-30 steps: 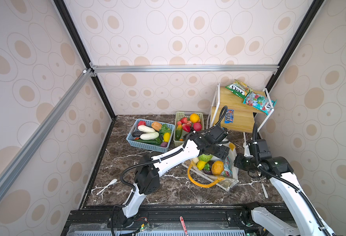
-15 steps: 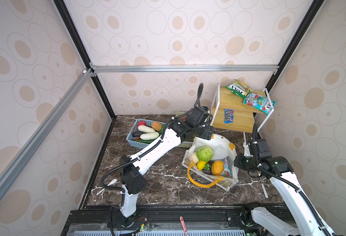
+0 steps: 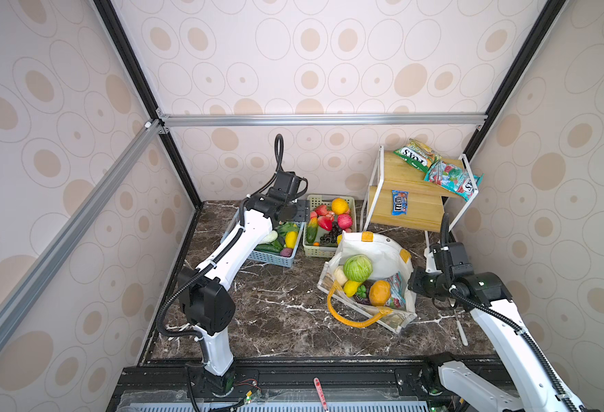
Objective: Place the food into the grocery bag and tie it
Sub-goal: 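Open the left gripper and move it back over the blue basket, then lower the left gripper onto the tan bread roll in the blue basket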
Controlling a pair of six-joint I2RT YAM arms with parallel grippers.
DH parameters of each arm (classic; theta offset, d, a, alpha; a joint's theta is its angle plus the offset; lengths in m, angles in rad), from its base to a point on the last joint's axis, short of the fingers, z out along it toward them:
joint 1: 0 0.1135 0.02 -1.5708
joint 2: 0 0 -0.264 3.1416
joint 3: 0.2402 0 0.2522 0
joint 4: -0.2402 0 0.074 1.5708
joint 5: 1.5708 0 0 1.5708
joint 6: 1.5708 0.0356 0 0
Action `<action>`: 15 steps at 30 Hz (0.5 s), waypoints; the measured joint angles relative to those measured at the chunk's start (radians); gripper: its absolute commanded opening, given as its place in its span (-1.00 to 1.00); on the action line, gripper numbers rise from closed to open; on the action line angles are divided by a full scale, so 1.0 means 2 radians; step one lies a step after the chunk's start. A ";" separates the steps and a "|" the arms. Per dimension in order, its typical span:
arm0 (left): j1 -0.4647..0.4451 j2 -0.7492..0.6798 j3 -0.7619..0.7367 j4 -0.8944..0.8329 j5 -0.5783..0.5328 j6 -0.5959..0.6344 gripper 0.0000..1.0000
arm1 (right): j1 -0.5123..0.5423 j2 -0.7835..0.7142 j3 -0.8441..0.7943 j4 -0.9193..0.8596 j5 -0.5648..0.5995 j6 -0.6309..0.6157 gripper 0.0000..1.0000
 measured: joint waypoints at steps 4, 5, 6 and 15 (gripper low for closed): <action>0.034 0.004 -0.015 0.021 -0.001 0.000 0.58 | 0.000 0.001 0.000 0.000 0.000 0.000 -0.82; 0.043 0.006 -0.020 0.027 0.001 0.000 0.58 | 0.000 0.001 0.000 0.000 0.000 0.000 -0.82; 0.052 0.009 -0.023 0.032 0.004 -0.001 0.59 | 0.000 0.002 0.000 0.001 0.000 0.000 -0.82; 0.112 0.062 -0.058 0.100 0.037 -0.020 0.60 | 0.000 0.009 0.000 0.005 0.000 0.001 -0.82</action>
